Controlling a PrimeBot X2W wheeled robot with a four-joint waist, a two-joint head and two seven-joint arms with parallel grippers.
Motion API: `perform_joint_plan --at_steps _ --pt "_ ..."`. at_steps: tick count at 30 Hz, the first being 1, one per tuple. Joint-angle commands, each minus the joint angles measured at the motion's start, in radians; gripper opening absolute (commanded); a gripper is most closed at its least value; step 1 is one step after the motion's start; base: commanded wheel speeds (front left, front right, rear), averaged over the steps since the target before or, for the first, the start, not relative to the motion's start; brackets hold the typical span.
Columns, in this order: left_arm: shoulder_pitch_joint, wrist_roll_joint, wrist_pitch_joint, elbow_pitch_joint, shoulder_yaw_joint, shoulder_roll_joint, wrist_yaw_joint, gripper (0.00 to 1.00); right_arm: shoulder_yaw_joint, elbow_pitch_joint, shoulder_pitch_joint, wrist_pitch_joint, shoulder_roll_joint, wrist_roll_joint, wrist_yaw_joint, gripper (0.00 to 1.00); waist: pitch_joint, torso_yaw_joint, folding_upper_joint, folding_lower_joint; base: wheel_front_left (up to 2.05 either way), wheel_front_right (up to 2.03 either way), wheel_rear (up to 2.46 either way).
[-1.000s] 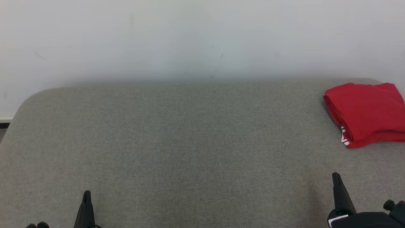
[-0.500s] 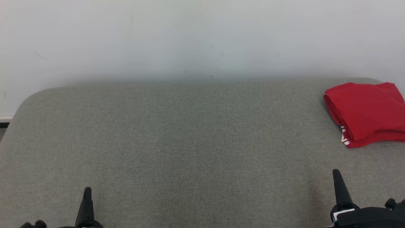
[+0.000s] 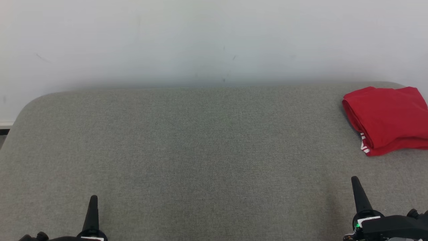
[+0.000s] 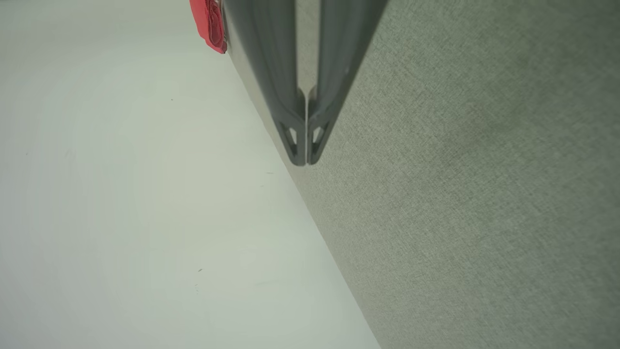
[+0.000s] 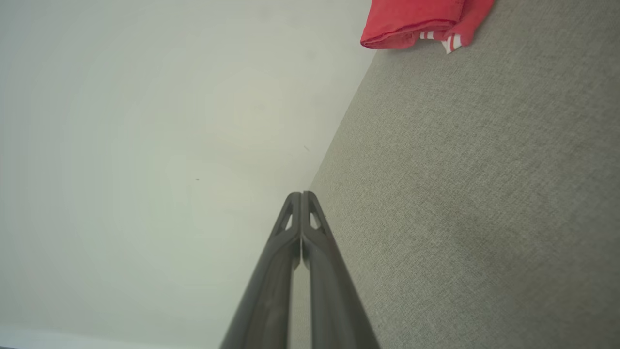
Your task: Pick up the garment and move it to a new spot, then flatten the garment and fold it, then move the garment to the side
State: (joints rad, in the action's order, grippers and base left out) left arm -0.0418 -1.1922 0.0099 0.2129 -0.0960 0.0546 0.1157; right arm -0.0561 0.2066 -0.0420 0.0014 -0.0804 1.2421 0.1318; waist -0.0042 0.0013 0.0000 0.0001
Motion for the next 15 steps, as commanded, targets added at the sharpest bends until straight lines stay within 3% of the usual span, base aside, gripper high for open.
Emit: perform_joint_plan --at_steps 1,15 --pt "-0.022 -0.031 0.006 -0.003 -0.004 0.000 0.009 0.00 -0.005 -0.004 -0.016 0.007 0.002 0.023 -0.001 0.00 0.000 0.000 0.0000 -0.0001 0.00 0.00 0.00" --pt "-0.036 -0.150 0.037 0.009 -0.009 -0.002 0.009 0.00 -0.017 0.009 -0.032 0.036 0.007 0.133 -0.001 0.00 0.002 0.000 0.0000 -0.0001 0.00 0.00 0.00"
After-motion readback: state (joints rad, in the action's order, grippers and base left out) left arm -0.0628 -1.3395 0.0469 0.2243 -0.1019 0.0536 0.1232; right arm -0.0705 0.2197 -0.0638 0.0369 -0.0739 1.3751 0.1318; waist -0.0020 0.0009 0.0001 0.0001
